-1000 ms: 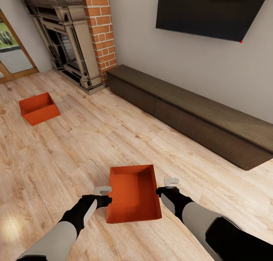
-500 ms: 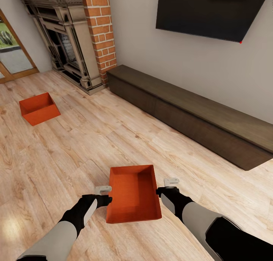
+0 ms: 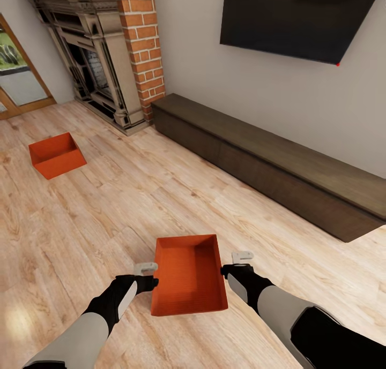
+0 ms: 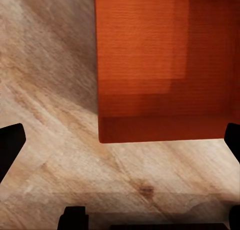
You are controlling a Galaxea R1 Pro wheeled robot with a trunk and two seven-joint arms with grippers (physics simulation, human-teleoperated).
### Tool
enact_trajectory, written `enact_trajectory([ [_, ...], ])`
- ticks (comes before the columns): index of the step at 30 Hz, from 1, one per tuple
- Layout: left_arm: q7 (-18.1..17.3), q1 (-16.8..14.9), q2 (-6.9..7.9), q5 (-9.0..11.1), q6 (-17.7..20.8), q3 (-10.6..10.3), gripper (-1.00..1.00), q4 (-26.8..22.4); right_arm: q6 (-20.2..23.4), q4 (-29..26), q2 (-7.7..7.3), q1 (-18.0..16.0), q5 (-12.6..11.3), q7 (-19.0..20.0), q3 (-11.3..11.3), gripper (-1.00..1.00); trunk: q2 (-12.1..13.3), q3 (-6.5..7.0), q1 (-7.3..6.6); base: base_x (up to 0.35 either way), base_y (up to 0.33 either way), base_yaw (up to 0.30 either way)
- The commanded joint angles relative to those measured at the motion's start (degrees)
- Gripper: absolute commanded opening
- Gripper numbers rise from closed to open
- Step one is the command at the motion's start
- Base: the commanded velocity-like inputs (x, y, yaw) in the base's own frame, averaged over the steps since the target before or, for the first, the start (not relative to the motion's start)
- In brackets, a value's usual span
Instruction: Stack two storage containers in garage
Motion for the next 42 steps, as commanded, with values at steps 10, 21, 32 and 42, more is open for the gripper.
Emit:
enact_trajectory([
  [10,0.13,0.00,0.00,0.49,0.33,0.13,1.00,-0.10,-0.21,-0.20,0.06,-0.03,-0.22,-0.20,0.48,1.00,2.40,1.05,-1.32,0.000,0.000,0.000],
  [21,0.18,0.00,0.00,0.56,0.33,0.22,1.00,-0.10,-0.23,-0.21,-0.01,-0.03,-0.22,-0.19,0.48,1.00,2.40,1.05,-1.32,0.000,0.000,0.000],
  [32,0.19,0.00,0.00,0.57,0.33,0.22,1.00,-0.10,-0.13,-0.21,-0.03,-0.03,-0.22,-0.19,0.55,1.00,2.40,1.05,-1.32,0.000,0.000,0.000],
  [42,0.30,0.00,0.00,0.53,0.33,0.29,1.00,-0.10,-0.14,-0.21,-0.03,-0.03,-0.22,-0.19,0.65,1.00,0.79,0.33,-0.45,0.000,0.000,0.000],
])
